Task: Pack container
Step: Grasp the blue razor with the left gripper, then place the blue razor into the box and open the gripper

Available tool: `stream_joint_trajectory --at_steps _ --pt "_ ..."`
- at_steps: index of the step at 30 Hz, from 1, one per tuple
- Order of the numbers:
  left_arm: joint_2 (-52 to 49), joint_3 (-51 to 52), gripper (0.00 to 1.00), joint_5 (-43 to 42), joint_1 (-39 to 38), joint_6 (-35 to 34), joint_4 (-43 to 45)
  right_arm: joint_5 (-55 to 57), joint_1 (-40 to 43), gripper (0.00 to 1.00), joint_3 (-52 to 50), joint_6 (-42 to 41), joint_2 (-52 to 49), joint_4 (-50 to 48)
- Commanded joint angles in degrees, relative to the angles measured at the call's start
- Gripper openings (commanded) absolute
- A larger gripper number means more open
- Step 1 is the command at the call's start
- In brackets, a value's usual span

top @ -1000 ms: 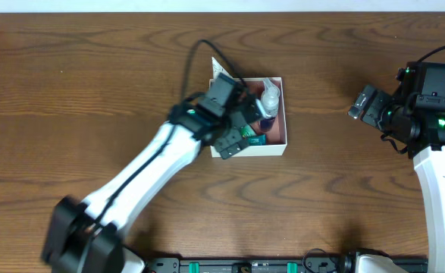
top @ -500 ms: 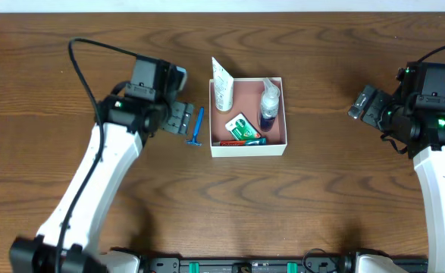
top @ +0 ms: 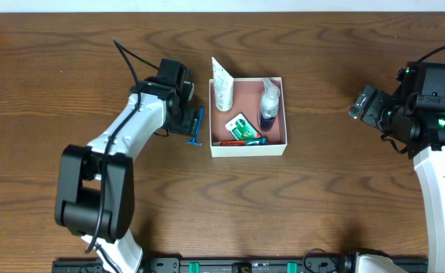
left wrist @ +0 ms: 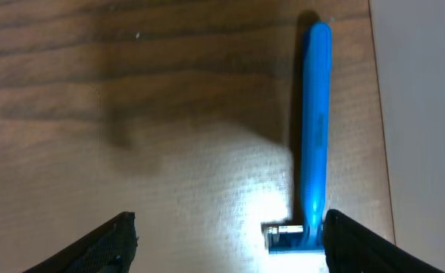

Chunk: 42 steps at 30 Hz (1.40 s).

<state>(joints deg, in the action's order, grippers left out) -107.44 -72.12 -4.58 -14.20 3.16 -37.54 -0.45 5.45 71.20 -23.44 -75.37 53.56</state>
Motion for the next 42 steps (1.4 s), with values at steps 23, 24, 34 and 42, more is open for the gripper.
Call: stream_joint_trajectory --at_steps 23,24,34,42 --pt "-6.0 -0.1 0.53 -5.1 -3.0 4.3 3.2 0.0 0.4 0.99 0.7 0.3 0.0 0.1" --pt "-6.1 -0.1 0.52 -5.1 -3.0 4.3 3.3 0.0 0.4 0.99 0.7 0.3 0.0 0.1" --pt "-6.6 -0.1 0.21 -5.0 -1.9 3.0 2.9 0.0 0.4 0.99 0.7 0.3 0.0 0.1" --pt "-3.4 -0.1 0.08 -5.0 2.6 -0.5 0.1 0.0 0.4 0.99 0.7 0.3 0.0 0.1"
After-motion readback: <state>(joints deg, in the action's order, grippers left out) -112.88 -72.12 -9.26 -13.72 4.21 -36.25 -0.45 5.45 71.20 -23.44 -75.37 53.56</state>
